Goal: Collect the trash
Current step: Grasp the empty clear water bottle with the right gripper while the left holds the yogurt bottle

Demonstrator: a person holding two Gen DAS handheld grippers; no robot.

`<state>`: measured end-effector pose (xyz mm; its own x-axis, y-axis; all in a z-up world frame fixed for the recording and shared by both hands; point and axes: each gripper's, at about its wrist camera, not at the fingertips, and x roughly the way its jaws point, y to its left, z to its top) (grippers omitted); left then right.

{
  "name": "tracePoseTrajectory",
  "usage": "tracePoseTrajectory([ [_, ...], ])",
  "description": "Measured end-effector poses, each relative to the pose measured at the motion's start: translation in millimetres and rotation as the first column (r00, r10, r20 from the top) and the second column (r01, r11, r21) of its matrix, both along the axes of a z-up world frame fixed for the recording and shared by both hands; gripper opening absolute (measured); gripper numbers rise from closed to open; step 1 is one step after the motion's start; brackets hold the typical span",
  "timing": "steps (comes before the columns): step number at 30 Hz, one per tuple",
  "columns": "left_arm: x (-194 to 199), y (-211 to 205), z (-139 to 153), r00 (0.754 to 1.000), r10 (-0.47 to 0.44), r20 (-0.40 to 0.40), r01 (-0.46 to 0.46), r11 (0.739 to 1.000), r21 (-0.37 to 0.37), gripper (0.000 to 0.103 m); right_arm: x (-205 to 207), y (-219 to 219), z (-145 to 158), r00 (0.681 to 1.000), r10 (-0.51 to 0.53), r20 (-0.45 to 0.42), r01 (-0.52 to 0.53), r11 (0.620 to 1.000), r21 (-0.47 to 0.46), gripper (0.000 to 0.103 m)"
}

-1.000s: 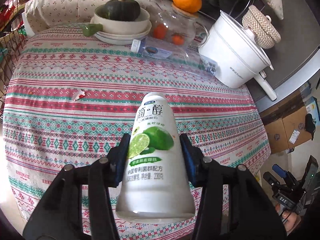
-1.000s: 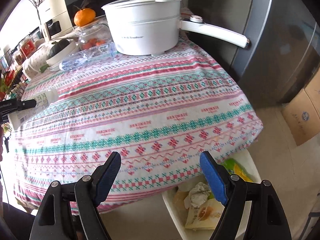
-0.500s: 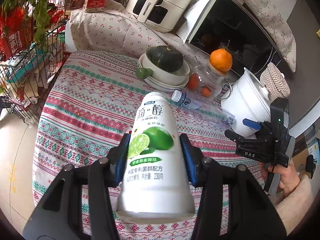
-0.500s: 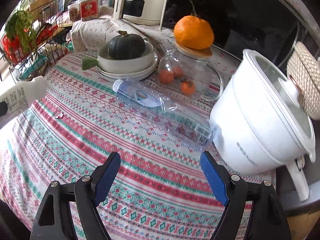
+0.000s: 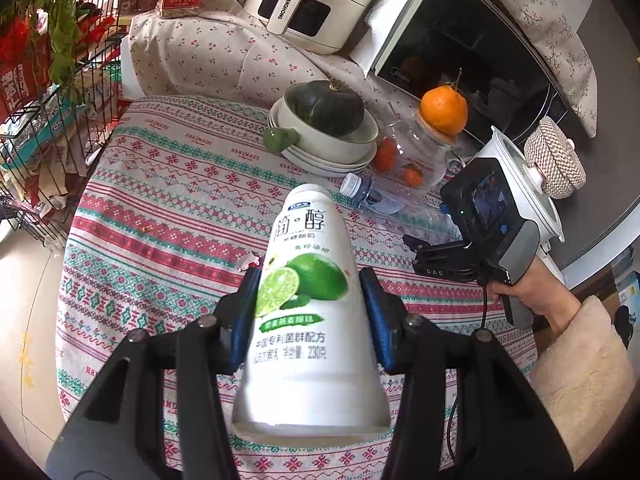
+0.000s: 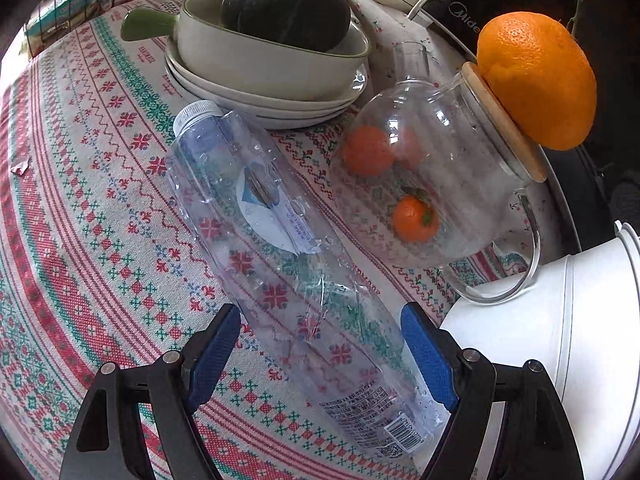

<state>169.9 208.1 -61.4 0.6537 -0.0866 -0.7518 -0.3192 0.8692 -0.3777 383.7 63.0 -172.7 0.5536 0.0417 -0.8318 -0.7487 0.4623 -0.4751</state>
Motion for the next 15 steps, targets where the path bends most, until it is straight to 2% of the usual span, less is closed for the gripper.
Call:
tracePoseTrajectory([
  [2,-1,-1,1,1.0,0.001,0.005,-0.001,1.0,-0.012,0.051,-9,-2,-1,1.0,0.0,0.024,0.001,1.0,-0.027,0.072],
  [3,-1,-1,1,1.0,0.002,0.008,-0.002,1.0,-0.019,0.051,-17,-4,0,1.0,-0.012,0.015,0.012,0.999,-0.043,0.071],
  [7,-2,-7,1,1.0,-0.013,0.014,0.014,0.998,-0.055,0.051,-43,-31,15,0.978,-0.13,-0.164,0.13,0.991,-0.007,0.062],
  [9,-5,-14,3,0.999,-0.036,0.023,0.037,0.997,-0.065,0.051,-61,-55,25,0.947,-0.218,-0.234,0.232,0.972,0.031,0.062],
  [12,-6,-29,6,0.995,-0.096,0.035,0.098,0.992,-0.08,0.051,-97,-103,39,0.877,-0.309,-0.368,0.372,0.921,0.114,0.061],
  [15,-6,-47,7,0.986,-0.16,0.041,0.164,0.977,-0.133,0.051,-142,-152,45,0.833,-0.367,-0.414,0.465,0.87,0.162,0.061],
])
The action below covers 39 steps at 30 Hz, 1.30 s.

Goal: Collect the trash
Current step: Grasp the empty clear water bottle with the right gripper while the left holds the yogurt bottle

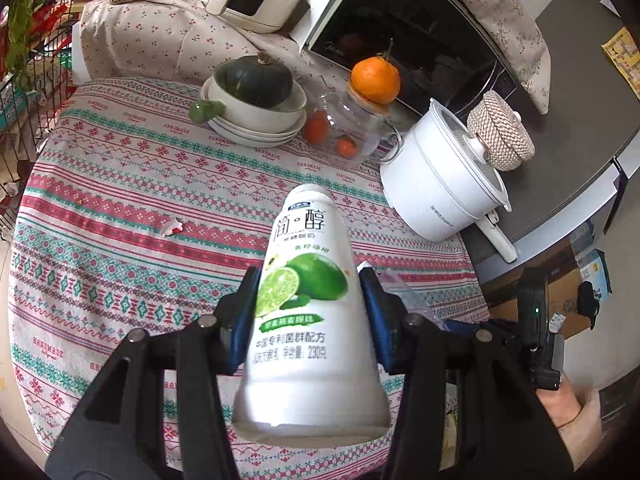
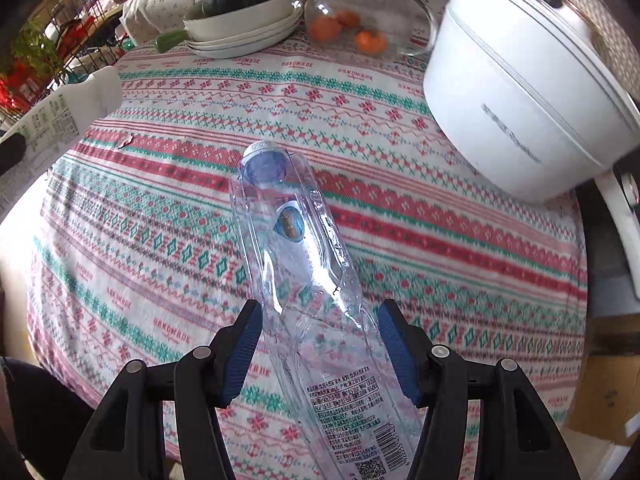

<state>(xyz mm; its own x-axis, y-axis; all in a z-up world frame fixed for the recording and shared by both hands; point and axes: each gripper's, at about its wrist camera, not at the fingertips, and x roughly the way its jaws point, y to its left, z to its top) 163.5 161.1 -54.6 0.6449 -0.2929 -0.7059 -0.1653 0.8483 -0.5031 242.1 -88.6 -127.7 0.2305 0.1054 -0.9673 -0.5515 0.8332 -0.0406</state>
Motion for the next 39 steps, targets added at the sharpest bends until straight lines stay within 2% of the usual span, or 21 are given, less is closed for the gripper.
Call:
tracePoseTrajectory([
  [3,-1,-24,1,0.999,-0.053,-0.002,0.053,0.998,-0.018,0.051,-28,-42,3,0.992,-0.122,-0.019,0.123,0.991,0.06,0.061],
  [5,-2,-41,2,0.996,-0.09,-0.004,0.09,0.996,-0.026,0.051,-43,-71,4,0.977,-0.211,-0.033,0.214,0.97,0.117,0.061],
  [8,-7,-65,3,0.989,-0.147,-0.005,0.147,0.988,-0.045,0.051,-61,-108,-1,0.938,-0.335,-0.086,0.346,0.91,0.229,0.061],
  [11,-12,-91,2,0.979,-0.202,0.001,0.202,0.979,-0.023,0.051,-73,-137,-4,0.89,-0.426,-0.159,0.455,0.833,0.315,0.061],
  [14,-17,-116,-4,0.967,-0.256,-0.002,0.256,0.967,0.015,0.051,-77,-150,-7,0.851,-0.485,-0.2,0.524,0.767,0.369,0.061],
  [16,-18,-125,-11,0.963,-0.268,-0.017,0.268,0.963,0.022,0.051,-77,-153,-6,0.84,-0.501,-0.207,0.541,0.746,0.389,0.061],
  [23,-13,-132,-33,0.956,-0.28,-0.09,0.284,0.958,0.035,0.051,-70,-148,-9,0.838,-0.517,-0.174,0.541,0.743,0.394,0.061],
  [27,-13,-139,-30,0.954,-0.29,-0.079,0.293,0.956,0.033,0.051,-72,-154,-5,0.838,-0.523,-0.156,0.537,0.736,0.413,0.06],
  [28,-12,-142,-28,0.953,-0.295,-0.074,0.298,0.954,0.033,0.051,-73,-156,-2,0.84,-0.522,-0.148,0.531,0.733,0.425,0.051],
  [31,-12,-150,-26,0.95,-0.306,-0.067,0.309,0.95,0.042,0.051,-73,-166,4,0.832,-0.538,-0.136,0.537,0.721,0.439,0.051],
  [33,-11,-156,-25,0.948,-0.31,-0.067,0.313,0.949,0.047,0.051,-70,-167,2,0.835,-0.535,-0.125,0.532,0.729,0.43,0.051],
  [39,-8,-162,-27,0.947,-0.312,-0.077,0.318,0.945,0.072,0.051,-60,-160,-22,0.84,-0.515,-0.173,0.539,0.75,0.384,0.056],
])
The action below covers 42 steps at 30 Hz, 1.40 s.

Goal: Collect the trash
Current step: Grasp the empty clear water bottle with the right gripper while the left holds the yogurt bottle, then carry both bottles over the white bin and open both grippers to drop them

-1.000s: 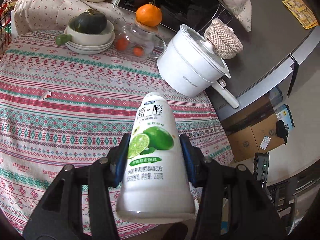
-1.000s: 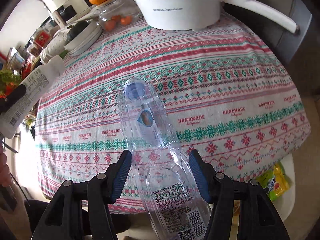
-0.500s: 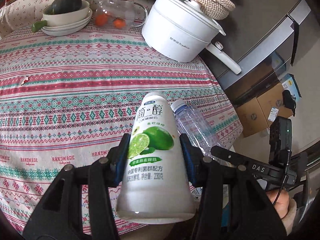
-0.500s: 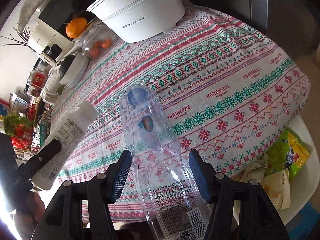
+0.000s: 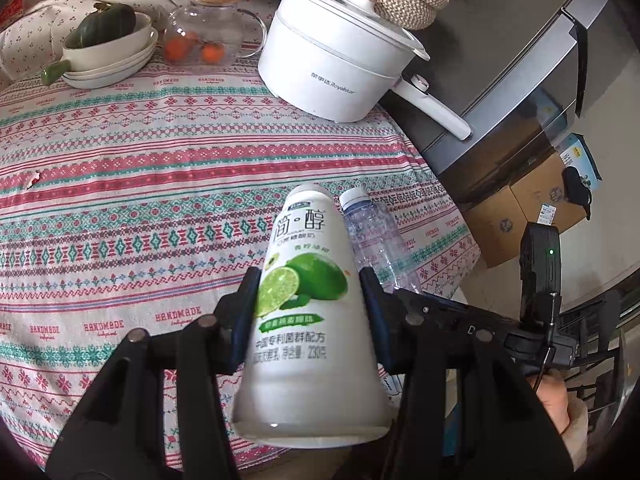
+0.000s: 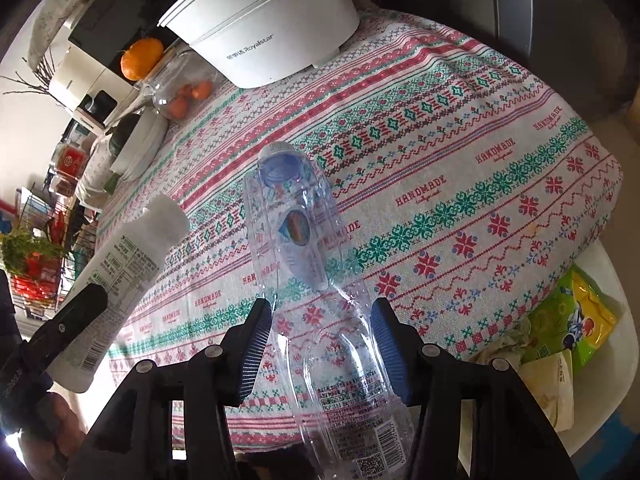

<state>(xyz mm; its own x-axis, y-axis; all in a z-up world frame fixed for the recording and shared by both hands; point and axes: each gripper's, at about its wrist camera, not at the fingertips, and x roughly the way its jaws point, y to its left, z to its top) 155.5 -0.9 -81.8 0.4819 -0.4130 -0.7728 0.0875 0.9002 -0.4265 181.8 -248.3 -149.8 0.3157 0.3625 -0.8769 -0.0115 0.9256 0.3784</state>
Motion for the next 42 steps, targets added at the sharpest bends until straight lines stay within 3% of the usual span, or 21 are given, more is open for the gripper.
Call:
tracePoseTrajectory([
  [7,-2,10,-2,1.0,0.021,0.004,-0.021,0.999,0.044,0.051,13,22,-15,0.997,0.062,-0.04,-0.062,0.998,0.008,0.063],
  [13,-9,13,5,0.999,0.017,0.032,-0.019,0.999,0.047,0.051,8,29,-10,0.997,0.071,-0.012,-0.071,0.997,0.004,0.06],
  [19,-19,-1,20,0.996,-0.041,0.075,0.039,0.999,0.036,0.051,-16,-5,31,0.996,0.009,0.091,-0.011,1.0,0.025,0.06],
  [25,-27,-45,28,0.985,-0.146,0.094,0.143,0.989,0.042,0.051,-53,-74,60,0.981,-0.114,0.156,0.111,0.993,0.029,0.06],
  [30,-34,-98,27,0.96,-0.266,0.093,0.26,0.963,0.066,0.051,-94,-139,67,0.959,-0.231,0.165,0.231,0.973,0.022,0.06],
  [35,-46,-160,14,0.917,-0.393,0.067,0.384,0.916,0.117,0.051,-127,-194,66,0.924,-0.35,0.155,0.348,0.937,0.041,0.06],
  [42,-60,-223,-20,0.867,-0.498,0.02,0.482,0.849,0.216,0.051,-145,-224,62,0.892,-0.429,0.141,0.422,0.903,0.079,0.06],
])
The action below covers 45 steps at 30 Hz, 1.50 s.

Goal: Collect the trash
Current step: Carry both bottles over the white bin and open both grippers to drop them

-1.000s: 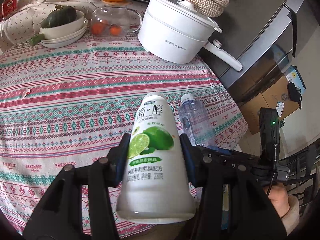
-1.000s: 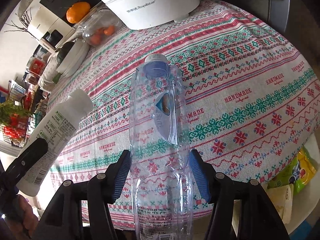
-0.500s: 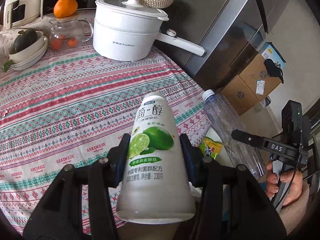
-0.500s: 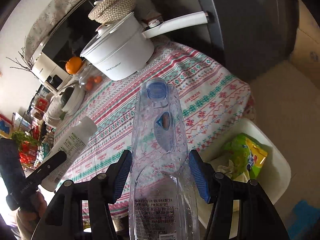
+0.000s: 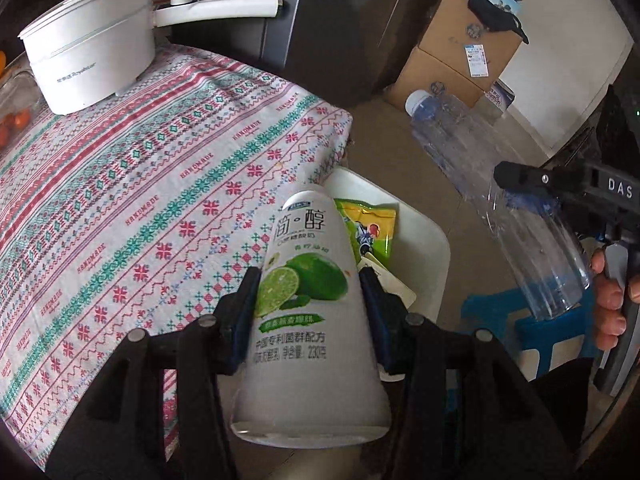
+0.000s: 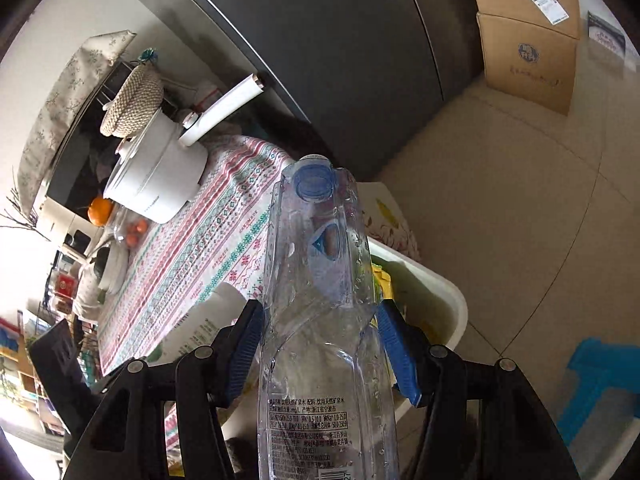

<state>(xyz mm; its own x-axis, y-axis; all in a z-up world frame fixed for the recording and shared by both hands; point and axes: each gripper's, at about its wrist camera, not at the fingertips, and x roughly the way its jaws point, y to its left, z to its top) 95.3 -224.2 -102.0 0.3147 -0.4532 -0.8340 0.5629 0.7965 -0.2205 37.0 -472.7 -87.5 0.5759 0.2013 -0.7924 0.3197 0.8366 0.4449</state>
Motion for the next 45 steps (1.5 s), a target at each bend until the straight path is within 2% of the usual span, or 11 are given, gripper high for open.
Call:
tracePoseTrajectory([
  [8,-3,-27,-18,0.998,-0.043,0.034,0.041,0.998,0.051,0.053,1,-1,-10,0.999,-0.011,-0.032,0.01,1.0,-0.014,0.06],
  [9,-2,-27,-17,0.998,-0.039,0.041,0.037,0.998,0.054,0.056,2,-1,-11,0.999,-0.01,-0.036,0.009,1.0,-0.016,0.06],
  [13,-1,-21,-10,0.997,-0.013,0.074,0.009,0.999,0.052,0.079,4,0,-15,0.998,-0.008,-0.055,0.007,1.0,-0.023,0.06],
  [16,2,-7,-1,0.996,0.015,0.087,-0.019,0.999,0.05,0.083,7,2,-19,0.997,-0.01,-0.081,0.007,0.999,-0.034,0.06],
  [21,7,24,9,0.993,0.087,0.073,-0.089,0.996,0.018,0.088,18,12,-43,0.982,0.02,-0.187,-0.03,0.998,-0.051,0.061],
  [26,8,48,16,0.989,0.129,0.078,-0.13,0.992,-0.002,0.092,37,28,-78,0.945,0.076,-0.319,-0.09,0.996,-0.029,0.061],
  [29,7,57,18,0.987,0.14,0.082,-0.14,0.99,-0.006,0.093,47,37,-93,0.927,0.101,-0.36,-0.114,0.993,-0.015,0.062],
  [33,5,63,19,0.986,0.136,0.099,-0.138,0.99,0.007,0.094,60,34,-100,0.937,0.085,-0.339,-0.082,0.996,0.023,0.064],
  [36,2,68,24,0.982,0.144,0.124,-0.147,0.989,0.019,0.096,63,31,-91,0.95,0.073,-0.305,-0.076,0.997,0.001,0.076],
  [40,-4,76,35,0.972,0.159,0.173,-0.166,0.986,0.027,0.1,57,40,-67,0.959,0.076,-0.272,-0.105,0.99,-0.094,0.077],
  [45,-15,93,52,0.946,0.246,0.212,-0.253,0.967,0.004,0.102,29,58,-20,0.985,0.079,-0.154,-0.111,0.971,-0.213,0.08],
])
